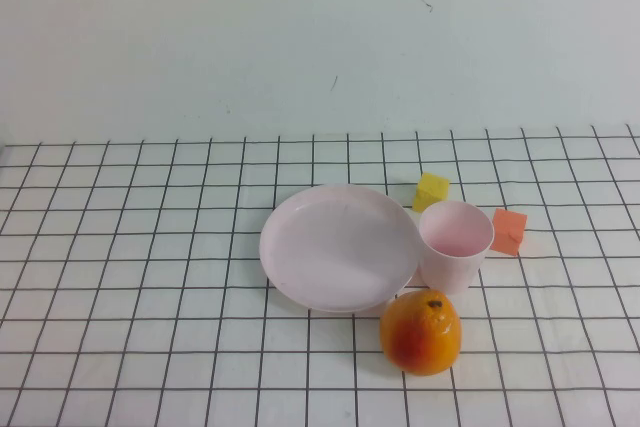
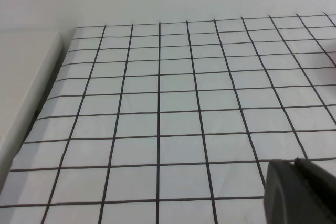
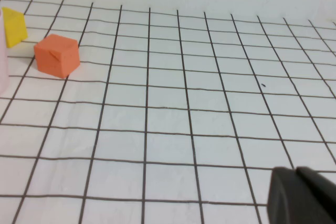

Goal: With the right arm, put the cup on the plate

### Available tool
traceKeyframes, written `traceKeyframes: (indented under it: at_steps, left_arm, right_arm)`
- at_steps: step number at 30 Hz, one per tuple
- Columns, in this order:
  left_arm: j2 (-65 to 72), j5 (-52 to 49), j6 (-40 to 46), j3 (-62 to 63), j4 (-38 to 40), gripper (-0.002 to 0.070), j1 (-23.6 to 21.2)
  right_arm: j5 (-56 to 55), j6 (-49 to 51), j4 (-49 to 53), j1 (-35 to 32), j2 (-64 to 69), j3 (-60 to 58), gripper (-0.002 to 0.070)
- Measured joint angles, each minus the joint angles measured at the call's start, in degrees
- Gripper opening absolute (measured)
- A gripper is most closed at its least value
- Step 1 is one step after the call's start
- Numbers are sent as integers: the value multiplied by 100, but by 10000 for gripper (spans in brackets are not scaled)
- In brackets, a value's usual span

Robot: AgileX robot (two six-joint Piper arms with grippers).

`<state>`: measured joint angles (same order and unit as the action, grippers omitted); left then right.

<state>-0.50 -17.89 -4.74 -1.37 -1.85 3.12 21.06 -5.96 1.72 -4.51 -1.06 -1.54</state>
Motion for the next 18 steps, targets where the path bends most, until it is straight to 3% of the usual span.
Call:
traceKeyframes:
  at_steps: [18]
  left_arm:
    - [0, 0, 0, 0, 0, -3, 0]
  right_arm:
    - [0, 0, 90, 0, 0, 0, -2]
